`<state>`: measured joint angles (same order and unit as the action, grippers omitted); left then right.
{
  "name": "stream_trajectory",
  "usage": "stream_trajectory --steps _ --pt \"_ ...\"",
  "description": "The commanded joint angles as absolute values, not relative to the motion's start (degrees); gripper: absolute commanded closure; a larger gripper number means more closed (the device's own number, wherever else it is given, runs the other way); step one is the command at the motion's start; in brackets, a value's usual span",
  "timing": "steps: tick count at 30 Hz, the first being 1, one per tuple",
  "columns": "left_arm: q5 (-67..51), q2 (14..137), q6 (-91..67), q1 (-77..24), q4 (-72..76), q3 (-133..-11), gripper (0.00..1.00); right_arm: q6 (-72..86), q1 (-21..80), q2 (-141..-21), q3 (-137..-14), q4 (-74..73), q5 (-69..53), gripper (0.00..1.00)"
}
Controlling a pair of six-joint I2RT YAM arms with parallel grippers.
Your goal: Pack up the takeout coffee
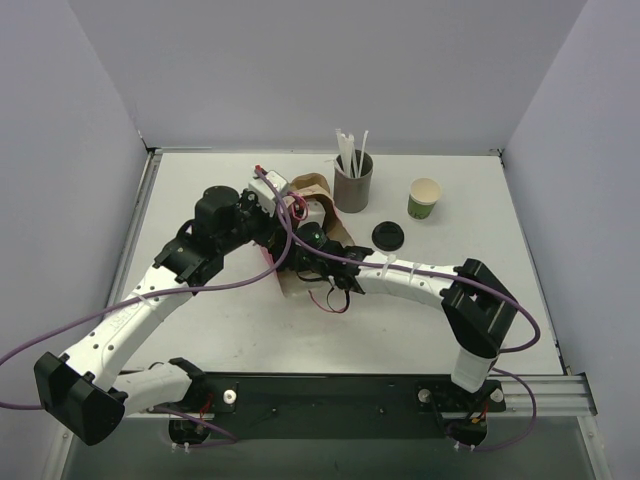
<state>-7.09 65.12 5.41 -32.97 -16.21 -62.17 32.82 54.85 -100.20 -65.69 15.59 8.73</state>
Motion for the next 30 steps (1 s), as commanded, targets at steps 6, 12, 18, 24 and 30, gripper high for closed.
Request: stream_trajectory --steps 6,12,18,24,30 --pt "-12.5 61.9 4.4 -34.6 -15.8 -61.3 1.0 39.9 54.8 -99.0 -74.2 7.5 7.7 0.51" --pt "-7.4 59.7 3.3 -37.3 -14.9 -58.9 1.0 45.1 53.4 -100.4 -77.4 0.4 6.2 0.56" --pt "-0.5 58.3 2.0 -43.6 -13.5 -56.4 1.0 46.8 53.0 -102.4 -81.1 -5.8 5.8 0.57" --pt "4.6 57.5 1.3 -46.8 -11.8 -54.9 1.0 49.5 52.5 -104.6 -83.1 -10.2 5.7 0.59" --pt "5.2 57.7 1.1 -47.0 -11.8 -55.5 1.0 50.1 51.9 -106.3 -87.0 -14.7 6.0 0.59"
